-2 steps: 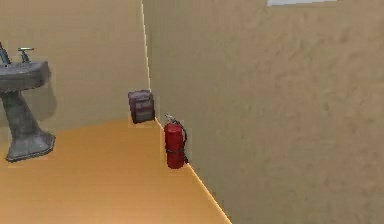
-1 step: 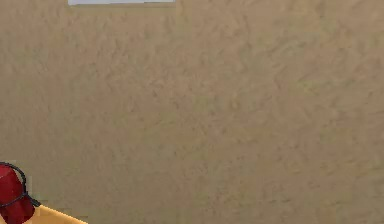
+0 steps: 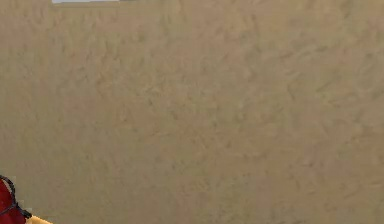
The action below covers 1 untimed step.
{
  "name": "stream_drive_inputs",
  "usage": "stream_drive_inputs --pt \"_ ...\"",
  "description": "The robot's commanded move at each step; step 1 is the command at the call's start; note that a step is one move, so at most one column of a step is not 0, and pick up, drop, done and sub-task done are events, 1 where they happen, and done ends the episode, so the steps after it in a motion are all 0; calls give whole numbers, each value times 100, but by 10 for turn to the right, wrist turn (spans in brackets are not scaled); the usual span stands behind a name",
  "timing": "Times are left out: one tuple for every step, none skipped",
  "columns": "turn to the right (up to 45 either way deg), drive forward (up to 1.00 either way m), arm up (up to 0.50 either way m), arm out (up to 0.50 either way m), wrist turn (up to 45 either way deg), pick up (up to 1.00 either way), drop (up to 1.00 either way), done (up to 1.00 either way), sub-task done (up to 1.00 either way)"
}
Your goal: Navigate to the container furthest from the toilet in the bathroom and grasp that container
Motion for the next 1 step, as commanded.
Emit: stream_drive_inputs --pt "-450 0 0 0 0 0 0 0 0"
